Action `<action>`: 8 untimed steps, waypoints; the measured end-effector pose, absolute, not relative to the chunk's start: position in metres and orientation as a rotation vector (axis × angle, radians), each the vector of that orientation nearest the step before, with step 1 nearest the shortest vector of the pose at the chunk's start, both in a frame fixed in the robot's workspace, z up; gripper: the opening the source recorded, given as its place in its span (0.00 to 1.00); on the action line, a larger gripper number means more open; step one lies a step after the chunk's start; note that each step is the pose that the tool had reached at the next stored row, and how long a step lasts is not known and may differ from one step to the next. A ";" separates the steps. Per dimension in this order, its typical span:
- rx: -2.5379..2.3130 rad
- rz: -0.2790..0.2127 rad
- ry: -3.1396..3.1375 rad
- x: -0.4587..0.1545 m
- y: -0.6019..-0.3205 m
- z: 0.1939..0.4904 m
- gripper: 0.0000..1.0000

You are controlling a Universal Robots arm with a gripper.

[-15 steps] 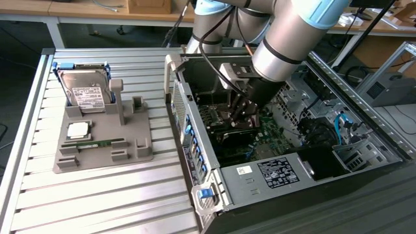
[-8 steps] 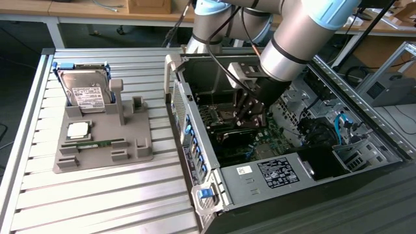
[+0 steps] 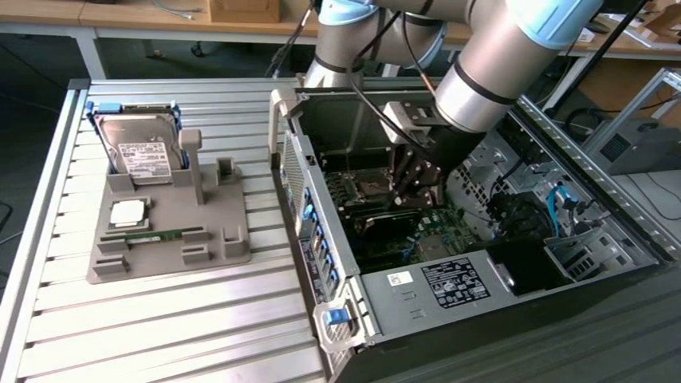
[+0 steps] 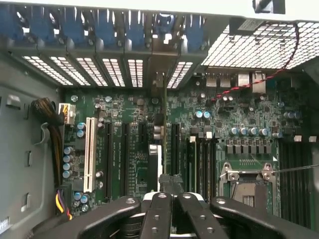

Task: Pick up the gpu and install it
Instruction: 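Press down on the gpu until it lock into place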

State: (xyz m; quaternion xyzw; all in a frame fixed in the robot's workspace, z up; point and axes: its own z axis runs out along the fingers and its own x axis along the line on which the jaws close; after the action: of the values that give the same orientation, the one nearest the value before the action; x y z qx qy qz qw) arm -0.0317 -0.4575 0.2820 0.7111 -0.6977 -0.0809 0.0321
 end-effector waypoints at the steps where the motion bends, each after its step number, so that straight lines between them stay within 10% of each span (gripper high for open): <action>1: 2.189 -0.249 -2.148 -0.031 -0.458 0.282 0.11; 8: 2.187 -0.253 -2.146 -0.022 -0.458 0.282 0.11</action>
State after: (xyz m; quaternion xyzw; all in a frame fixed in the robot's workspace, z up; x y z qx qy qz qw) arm -0.0222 -0.4575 0.2819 0.7110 -0.6976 -0.0823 0.0334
